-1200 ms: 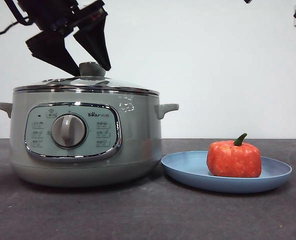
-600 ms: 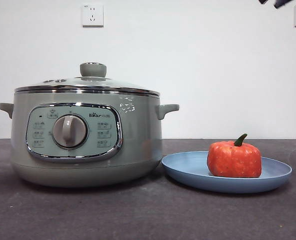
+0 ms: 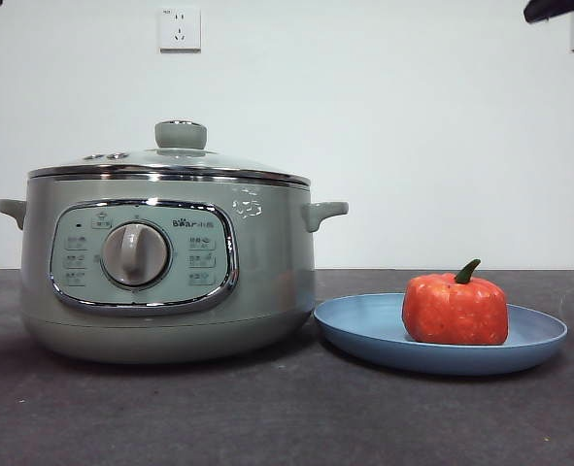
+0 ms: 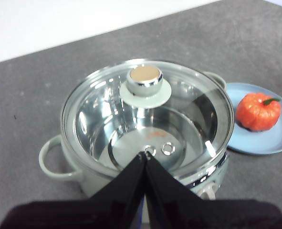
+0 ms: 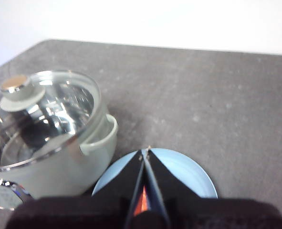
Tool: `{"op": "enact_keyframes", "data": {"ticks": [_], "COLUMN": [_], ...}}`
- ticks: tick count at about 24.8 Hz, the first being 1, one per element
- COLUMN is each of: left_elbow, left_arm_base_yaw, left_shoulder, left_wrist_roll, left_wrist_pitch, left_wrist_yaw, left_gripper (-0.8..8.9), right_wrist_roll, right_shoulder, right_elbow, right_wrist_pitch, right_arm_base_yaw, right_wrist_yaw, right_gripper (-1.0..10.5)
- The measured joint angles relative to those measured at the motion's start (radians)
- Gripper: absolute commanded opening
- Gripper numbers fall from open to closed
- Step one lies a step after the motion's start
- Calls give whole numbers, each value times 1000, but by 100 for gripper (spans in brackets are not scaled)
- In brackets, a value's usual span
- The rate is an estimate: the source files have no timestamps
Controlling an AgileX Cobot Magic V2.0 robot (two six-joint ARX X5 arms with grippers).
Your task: Take the pumpkin out from the steamer,put the pumpkin in the blue plate,close the lid
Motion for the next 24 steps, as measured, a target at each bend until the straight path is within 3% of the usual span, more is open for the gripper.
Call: {"op": "enact_keyframes", "data": {"ticks": [17,20,24], "left_elbow": [0,-2,-43], "left_arm_base_yaw": [0,22,113], "left_shoulder": [10,-66,-229], "left_wrist_roll": [0,16,19], "left_wrist_pitch": [-65,-107,-48], "left_wrist_yaw": [0,-16,-14], "left_gripper": [-3,-3,-3], "right_wrist_roll": [0,0,0], "right_shoulder": [-3,-3,-3], "right_elbow": [0,0,0], "right_wrist_pitch": [-29,-29,-29], "right_arm_base_yaw": [0,0,0], "right_wrist_yaw": [0,0,0], "right_gripper": [-16,-16,-16]}}
